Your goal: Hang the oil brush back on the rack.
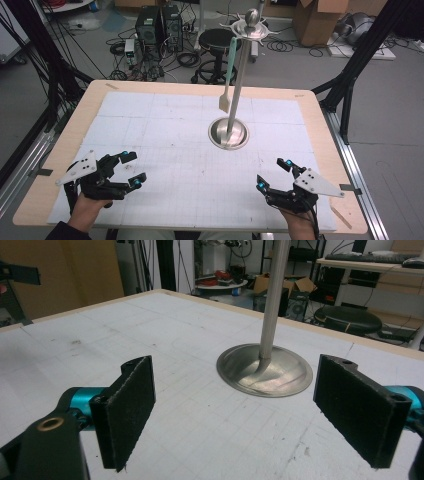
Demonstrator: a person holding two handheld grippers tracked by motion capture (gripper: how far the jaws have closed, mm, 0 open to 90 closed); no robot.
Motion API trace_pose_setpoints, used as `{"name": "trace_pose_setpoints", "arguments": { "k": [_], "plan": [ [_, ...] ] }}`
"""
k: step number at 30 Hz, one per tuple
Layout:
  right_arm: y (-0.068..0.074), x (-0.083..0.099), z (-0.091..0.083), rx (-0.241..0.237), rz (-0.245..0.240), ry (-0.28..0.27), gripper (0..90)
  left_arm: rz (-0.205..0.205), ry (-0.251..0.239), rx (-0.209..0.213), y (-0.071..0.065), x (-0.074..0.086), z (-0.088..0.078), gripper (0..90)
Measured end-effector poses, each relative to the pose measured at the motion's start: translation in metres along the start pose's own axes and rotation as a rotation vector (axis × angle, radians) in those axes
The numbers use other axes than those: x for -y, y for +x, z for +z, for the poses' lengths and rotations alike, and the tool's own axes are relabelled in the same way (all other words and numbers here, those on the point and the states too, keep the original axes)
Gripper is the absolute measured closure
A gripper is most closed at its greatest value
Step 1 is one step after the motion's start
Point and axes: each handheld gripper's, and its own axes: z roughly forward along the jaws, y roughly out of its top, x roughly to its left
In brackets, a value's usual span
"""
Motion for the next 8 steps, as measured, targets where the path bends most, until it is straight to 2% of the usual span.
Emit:
{"name": "trace_pose_setpoints", "arguments": {
  "k": [8],
  "plan": [
    [-0.0009,0.0003,-0.0011,-0.001,0.000,-0.003,15.6,-0.003,-0.003,-0.002,0.0016,-0.0003,-0.0002,19.2]
  ]
}}
